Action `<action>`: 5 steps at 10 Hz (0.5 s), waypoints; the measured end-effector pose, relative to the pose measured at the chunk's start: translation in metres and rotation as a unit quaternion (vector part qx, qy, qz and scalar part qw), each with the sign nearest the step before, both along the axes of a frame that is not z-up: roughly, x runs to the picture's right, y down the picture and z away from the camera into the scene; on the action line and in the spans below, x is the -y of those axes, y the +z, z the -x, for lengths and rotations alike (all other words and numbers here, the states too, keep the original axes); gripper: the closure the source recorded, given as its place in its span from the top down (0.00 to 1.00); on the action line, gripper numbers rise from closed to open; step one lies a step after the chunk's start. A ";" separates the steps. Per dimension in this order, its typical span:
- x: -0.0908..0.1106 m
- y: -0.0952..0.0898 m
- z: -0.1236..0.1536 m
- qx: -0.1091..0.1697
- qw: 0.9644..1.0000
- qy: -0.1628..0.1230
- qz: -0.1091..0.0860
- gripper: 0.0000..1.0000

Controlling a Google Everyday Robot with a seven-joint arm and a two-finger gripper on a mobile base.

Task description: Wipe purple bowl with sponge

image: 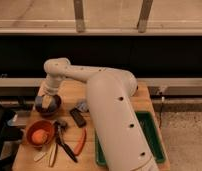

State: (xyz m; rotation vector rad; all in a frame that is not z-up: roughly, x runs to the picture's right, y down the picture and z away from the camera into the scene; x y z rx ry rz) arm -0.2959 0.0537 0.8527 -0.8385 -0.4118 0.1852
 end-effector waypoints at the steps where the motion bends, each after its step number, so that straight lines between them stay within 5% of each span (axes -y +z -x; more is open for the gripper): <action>1: 0.009 0.005 0.001 -0.002 1.000 -0.003 -0.004 0.00; 5: 0.016 0.007 0.012 0.004 1.000 -0.016 -0.011 0.00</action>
